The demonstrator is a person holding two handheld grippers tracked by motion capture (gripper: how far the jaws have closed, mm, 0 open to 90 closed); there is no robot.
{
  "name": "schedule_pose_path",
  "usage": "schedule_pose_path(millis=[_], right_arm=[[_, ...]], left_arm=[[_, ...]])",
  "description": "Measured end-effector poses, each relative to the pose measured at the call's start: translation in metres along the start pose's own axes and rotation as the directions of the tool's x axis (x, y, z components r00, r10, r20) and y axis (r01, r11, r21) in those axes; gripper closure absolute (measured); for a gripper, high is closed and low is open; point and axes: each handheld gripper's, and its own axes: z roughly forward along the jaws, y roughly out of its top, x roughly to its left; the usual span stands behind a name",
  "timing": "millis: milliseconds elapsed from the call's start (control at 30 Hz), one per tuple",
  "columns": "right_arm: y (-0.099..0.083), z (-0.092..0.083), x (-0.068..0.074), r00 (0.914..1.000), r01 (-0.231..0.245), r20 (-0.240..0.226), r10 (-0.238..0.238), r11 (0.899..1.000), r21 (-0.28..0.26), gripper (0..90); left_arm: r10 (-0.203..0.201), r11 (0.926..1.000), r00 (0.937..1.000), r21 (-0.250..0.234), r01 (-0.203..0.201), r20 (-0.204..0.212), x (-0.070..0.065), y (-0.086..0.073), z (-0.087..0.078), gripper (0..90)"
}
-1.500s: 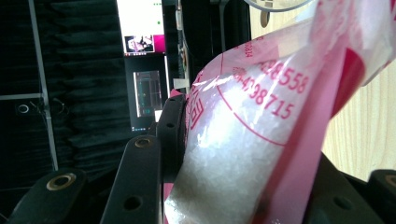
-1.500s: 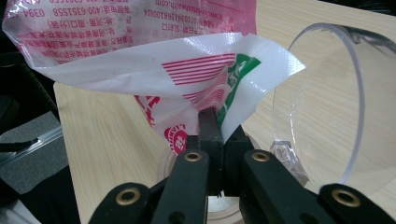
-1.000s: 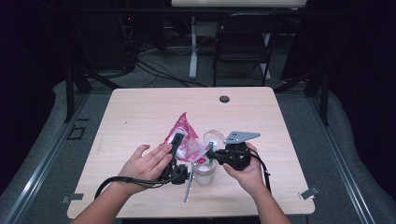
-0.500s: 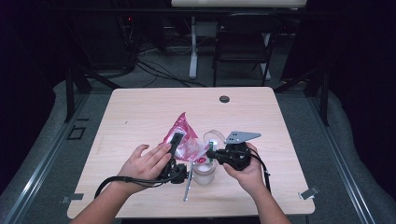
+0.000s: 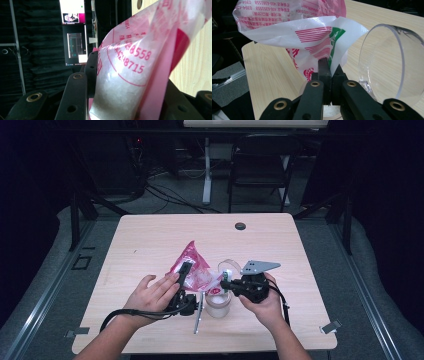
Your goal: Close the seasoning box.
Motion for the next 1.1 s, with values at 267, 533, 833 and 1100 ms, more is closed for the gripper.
schedule_pose_path(millis=[267,533,833,1100], right_arm=[[0.0014,-0.001,0.002,1.0,0.006,0.0,-0.006,1.0,-0.004,90.0],[0.0021,-0.0015,0.0029,1.0,0.007,0.0,-0.007,1.0,-0.013,90.0],[0.0032,-0.0026,0.004,0.9999,0.016,0.001,-0.016,1.0,-0.009,90.0],[0.0035,-0.0024,0.0049,0.9998,0.018,0.002,-0.018,1.0,-0.016,90.0]], left_arm=[[-0.015,0.9999,0.9999,0.008,0.015,-0.001,-0.0004,-0.0031,0.0006,65.7],[-0.006,0.9999,0.9999,0.008,0.006,-0.009,0.0002,-0.0034,0.0012,65.5],[-0.012,0.9998,0.9999,0.019,0.012,0.002,-0.0014,-0.0047,0.0024,65.1],[-0.029,0.9992,0.9995,0.029,0.029,0.012,-0.0042,-0.0071,0.0033,65.2]])
